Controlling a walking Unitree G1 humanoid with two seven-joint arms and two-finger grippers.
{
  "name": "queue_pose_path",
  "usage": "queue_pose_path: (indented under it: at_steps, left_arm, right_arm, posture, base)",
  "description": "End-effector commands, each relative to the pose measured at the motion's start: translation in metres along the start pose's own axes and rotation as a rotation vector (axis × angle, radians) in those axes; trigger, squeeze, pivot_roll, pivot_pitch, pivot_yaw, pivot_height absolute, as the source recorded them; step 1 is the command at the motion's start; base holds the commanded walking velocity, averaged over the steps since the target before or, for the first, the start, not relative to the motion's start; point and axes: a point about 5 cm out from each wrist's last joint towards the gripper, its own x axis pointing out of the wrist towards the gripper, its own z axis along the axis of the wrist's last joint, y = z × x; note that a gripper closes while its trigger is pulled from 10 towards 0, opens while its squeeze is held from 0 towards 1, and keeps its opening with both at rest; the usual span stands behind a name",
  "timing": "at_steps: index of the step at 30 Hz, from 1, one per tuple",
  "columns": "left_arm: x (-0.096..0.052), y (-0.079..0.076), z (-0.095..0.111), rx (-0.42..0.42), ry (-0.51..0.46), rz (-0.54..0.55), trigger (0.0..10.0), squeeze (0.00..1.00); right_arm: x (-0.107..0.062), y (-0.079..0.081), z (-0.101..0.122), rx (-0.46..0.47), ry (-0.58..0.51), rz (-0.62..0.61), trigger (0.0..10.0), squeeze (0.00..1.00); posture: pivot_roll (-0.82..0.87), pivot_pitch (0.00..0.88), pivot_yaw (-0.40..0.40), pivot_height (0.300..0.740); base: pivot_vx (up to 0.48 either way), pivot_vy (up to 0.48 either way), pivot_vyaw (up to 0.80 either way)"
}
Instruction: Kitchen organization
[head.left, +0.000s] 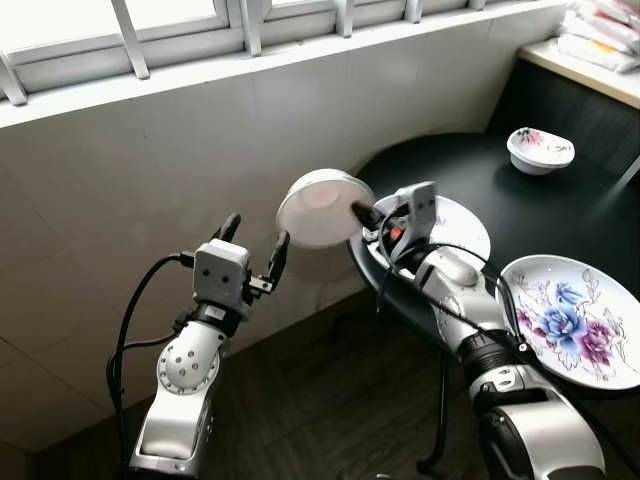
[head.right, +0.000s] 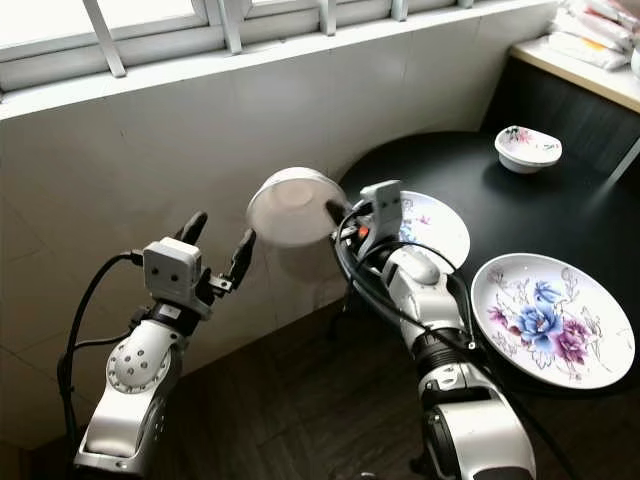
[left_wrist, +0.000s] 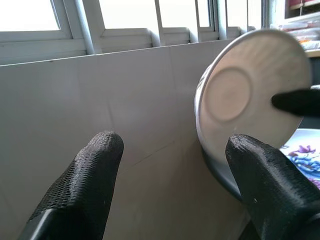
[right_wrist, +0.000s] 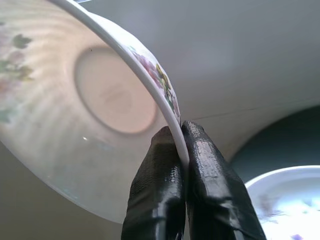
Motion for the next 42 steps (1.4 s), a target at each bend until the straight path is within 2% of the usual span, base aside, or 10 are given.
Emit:
queue_pose_path:
  at_steps: [1, 2, 5, 6, 7, 13, 15, 16, 25, 42]
  left_arm:
    - [0.002, 0.003, 0.0, 0.02, 0.018, 0.016, 10.0, 0.0]
    - [0.002, 0.005, -0.002, 0.027, 0.032, 0.025, 10.0, 0.0]
    - [0.003, 0.005, -0.004, 0.043, 0.049, 0.029, 10.0, 0.0]
    - [0.003, 0.006, -0.005, 0.046, 0.057, 0.03, 10.0, 0.0]
    - [0.003, 0.006, -0.006, 0.046, 0.069, 0.033, 10.0, 0.0]
    - [0.003, 0.006, -0.007, 0.04, 0.077, 0.031, 10.0, 0.0]
    - [0.003, 0.006, -0.008, 0.039, 0.079, 0.032, 10.0, 0.0]
    - [0.004, 0.005, -0.008, 0.04, 0.083, 0.033, 10.0, 0.0]
    - [0.003, 0.006, -0.01, 0.045, 0.098, 0.043, 10.0, 0.0]
    - [0.002, 0.01, -0.012, 0.062, 0.117, 0.078, 10.0, 0.0]
  right_arm:
    - [0.0, -0.011, 0.009, -0.007, -0.04, -0.104, 0.0, 0.0]
    - [0.0, -0.017, 0.013, -0.001, -0.056, -0.168, 0.0, 0.0]
    - [0.0, -0.017, 0.017, 0.014, -0.072, -0.2, 0.0, 0.0]
    - [0.001, -0.014, 0.017, 0.022, -0.076, -0.197, 2.0, 0.0]
    - [0.002, -0.005, 0.019, 0.027, -0.081, -0.164, 10.0, 0.0]
    - [0.004, 0.021, 0.023, 0.035, -0.092, -0.049, 10.0, 0.0]
    - [0.002, 0.03, 0.025, 0.004, -0.109, -0.005, 10.0, 0.0]
    - [0.001, 0.037, 0.024, -0.052, -0.109, 0.029, 10.0, 0.0]
    - [-0.008, 0.05, 0.028, -0.069, -0.123, 0.07, 10.0, 0.0]
    - [-0.013, 0.055, 0.044, 0.372, -0.165, 0.19, 10.0, 0.0]
  posture:
    - [0.03, 0.0, -0.021, 0.74]
    - [0.03, 0.0, -0.021, 0.74]
    - [0.02, 0.0, -0.02, 0.74]
    - [0.02, 0.0, -0.019, 0.74]
    - [0.02, 0.0, -0.019, 0.74]
    - [0.02, 0.0, -0.017, 0.74]
    - [0.02, 0.0, -0.019, 0.74]
    - [0.02, 0.0, -0.021, 0.74]
    - [0.02, 0.0, -0.023, 0.74]
    - [0.02, 0.0, -0.027, 0.74]
  base:
    - [0.0, 0.0, 0.0]
    - [0.0, 0.0, 0.0]
    - [0.0, 0.0, 0.0]
    - [0.0, 0.0, 0.0]
    - [0.0, 0.0, 0.0]
    - [0.0, 0.0, 0.0]
    - [0.0, 0.0, 0.0]
    - [0.0, 0.0, 0.8]
    - [0.0, 0.0, 0.8]
    - [0.0, 0.0, 0.8]
